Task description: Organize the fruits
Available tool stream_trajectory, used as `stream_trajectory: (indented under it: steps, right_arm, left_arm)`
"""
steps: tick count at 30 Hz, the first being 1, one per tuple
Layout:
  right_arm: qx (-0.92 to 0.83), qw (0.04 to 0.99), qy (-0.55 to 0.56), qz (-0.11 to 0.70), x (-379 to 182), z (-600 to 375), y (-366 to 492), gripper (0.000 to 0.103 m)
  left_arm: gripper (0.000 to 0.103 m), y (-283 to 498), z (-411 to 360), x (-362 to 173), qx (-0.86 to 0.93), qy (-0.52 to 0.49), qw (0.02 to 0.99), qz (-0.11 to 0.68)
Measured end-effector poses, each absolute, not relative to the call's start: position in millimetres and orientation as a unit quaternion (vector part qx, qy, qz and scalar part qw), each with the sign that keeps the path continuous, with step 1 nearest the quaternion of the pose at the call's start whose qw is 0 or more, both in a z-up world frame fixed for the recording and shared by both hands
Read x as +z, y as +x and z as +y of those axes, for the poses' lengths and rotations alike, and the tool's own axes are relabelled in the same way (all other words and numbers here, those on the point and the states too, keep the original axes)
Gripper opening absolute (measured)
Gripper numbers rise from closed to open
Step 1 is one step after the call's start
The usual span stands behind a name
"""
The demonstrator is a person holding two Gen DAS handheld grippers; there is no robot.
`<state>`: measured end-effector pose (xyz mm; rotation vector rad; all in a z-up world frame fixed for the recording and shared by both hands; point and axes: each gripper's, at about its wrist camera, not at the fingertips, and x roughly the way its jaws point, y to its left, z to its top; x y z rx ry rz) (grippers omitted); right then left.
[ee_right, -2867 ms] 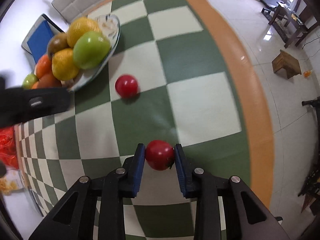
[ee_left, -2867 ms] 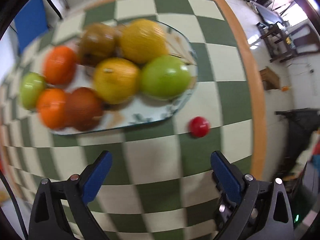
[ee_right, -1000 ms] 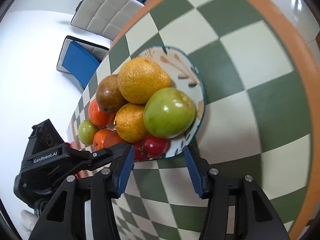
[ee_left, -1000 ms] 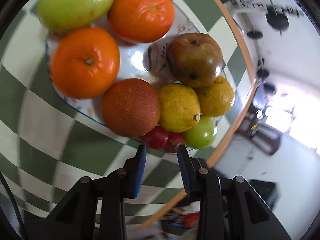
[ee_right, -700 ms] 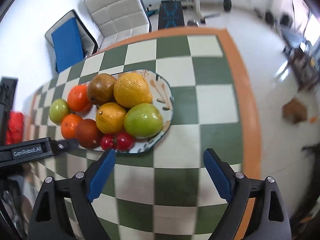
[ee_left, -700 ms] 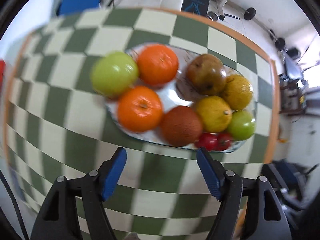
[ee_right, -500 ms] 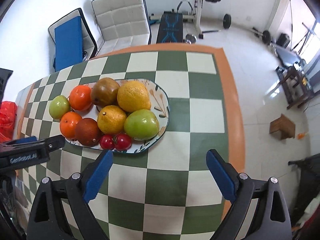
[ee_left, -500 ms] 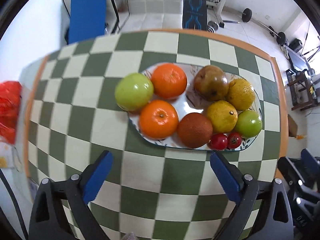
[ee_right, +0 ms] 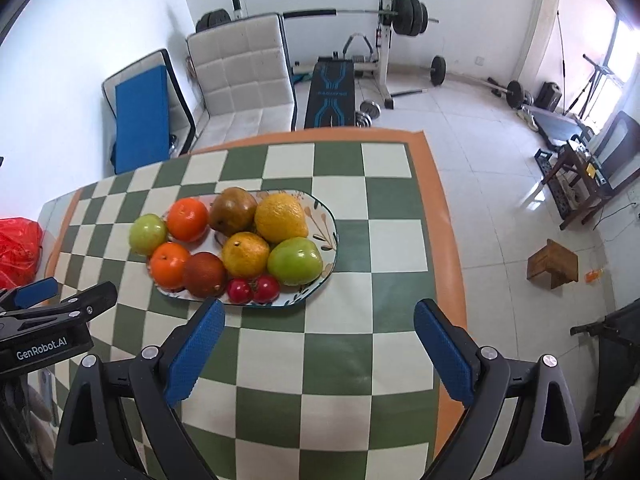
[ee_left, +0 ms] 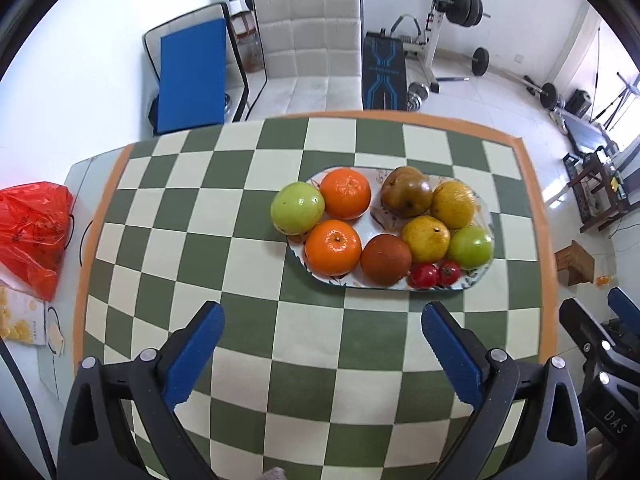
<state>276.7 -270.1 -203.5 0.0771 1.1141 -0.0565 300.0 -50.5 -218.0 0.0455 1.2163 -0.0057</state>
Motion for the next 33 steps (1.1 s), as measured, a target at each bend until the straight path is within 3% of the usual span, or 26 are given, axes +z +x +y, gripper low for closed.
stream_trajectory:
  steps: [21, 33]
  right_arm:
    - [-0.017, 0.911, 0.037, 0.41, -17, -250, 102, 0.098]
    - [-0.008, 0.923, 0.049, 0.381, 39, -242, 35, 0.098]
  left_arm:
    - [0.101, 147, -52, -58, -0.059, 0.015, 0.889, 0.453]
    - [0.101, 103, -41, -26, -0.059, 0.011, 0.902, 0.428]
